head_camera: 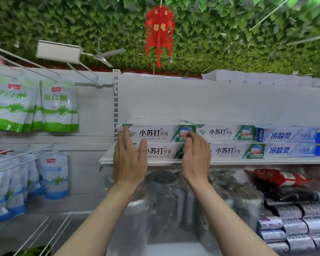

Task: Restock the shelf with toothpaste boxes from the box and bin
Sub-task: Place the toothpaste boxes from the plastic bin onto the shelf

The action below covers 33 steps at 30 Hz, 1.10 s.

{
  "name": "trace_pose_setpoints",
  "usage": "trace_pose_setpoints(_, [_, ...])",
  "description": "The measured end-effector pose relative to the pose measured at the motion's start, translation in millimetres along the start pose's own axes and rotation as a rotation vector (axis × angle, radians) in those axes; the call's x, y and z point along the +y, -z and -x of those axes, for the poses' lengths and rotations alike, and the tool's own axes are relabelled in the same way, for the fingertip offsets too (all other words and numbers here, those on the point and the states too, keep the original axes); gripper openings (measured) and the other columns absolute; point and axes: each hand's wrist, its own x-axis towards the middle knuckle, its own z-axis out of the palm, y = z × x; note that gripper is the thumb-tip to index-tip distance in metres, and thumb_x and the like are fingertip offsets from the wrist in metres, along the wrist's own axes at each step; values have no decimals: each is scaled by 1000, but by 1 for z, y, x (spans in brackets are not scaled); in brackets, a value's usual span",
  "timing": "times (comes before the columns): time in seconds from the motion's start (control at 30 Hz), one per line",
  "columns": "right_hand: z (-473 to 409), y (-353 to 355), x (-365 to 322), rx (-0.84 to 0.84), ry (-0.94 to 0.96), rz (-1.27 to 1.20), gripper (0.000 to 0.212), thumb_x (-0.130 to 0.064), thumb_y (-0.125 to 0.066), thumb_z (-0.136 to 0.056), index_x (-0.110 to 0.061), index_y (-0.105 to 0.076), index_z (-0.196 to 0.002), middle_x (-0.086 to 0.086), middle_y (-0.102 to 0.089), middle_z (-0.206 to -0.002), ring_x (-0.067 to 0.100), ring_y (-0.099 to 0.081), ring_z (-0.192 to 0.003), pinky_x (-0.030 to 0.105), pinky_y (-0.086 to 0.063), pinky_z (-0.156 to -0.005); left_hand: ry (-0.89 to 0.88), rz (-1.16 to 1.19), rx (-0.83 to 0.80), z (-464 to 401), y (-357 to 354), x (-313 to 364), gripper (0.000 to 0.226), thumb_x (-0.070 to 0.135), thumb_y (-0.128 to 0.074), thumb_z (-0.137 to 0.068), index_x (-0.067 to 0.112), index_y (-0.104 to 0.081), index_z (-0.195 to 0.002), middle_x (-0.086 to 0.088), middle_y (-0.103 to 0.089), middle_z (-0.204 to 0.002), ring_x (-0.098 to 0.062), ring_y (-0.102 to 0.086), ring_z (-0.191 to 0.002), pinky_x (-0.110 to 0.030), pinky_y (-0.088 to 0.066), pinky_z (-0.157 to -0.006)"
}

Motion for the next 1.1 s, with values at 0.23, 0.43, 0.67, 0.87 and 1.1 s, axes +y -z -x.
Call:
trace_pose_setpoints(0.23, [0, 7, 7, -45, 9, 50, 73, -56, -12, -95, -19, -47, -147, 1, -43, -155, 17, -30, -147, 44, -18, -122, 18, -125, -16, -3, -8, 3, 90, 72, -6, -89, 16, -14, -159, -9, -17, -166, -25, -18, -152, -41, -18, -122])
trace_pose_setpoints(0.43, [-7, 19, 11, -34, 43, 42, 74, -55, -13, -95, -14, -49, -146, 4, -47, -152, 19, -34, -144, 46, -22, -120, 24, -111, 16, -9, -1, 7, 87, 69, -7, -91, 15, -12, -160, -12, -8, -167, -24, -9, -154, -41, -10, -125])
trace_pose_setpoints(0.67, [-56, 33, 7, -178, 106, 104, 69, -48, -6, -98, -24, -37, -155, -4, -28, -164, 8, -15, -153, 35, 0, -126, -4, -245, -86, -65, 14, 20, 73, 58, -6, -102, 14, -18, -160, -4, -10, -168, -16, -3, -155, -41, 1, -125])
trace_pose_setpoints(0.87, [-104, 31, 8, -315, 114, 91, 72, -46, -1, -98, -23, -41, -153, -2, -31, -163, 11, -13, -154, 35, 4, -124, -58, -516, -494, -116, 17, 44, 78, 56, 11, -97, 19, -21, -158, -4, -25, -164, -20, -10, -154, -49, -3, -124])
trace_pose_setpoints(1.1, [-133, 39, 14, -358, -91, -69, 69, -53, -3, -106, -25, -54, -144, -5, -37, -159, 14, -13, -153, 35, 6, -124, 307, -512, -831, -157, 5, 49, 115, 95, -2, -74, 20, -29, -157, -13, -20, -165, -35, -21, -151, -52, -16, -121])
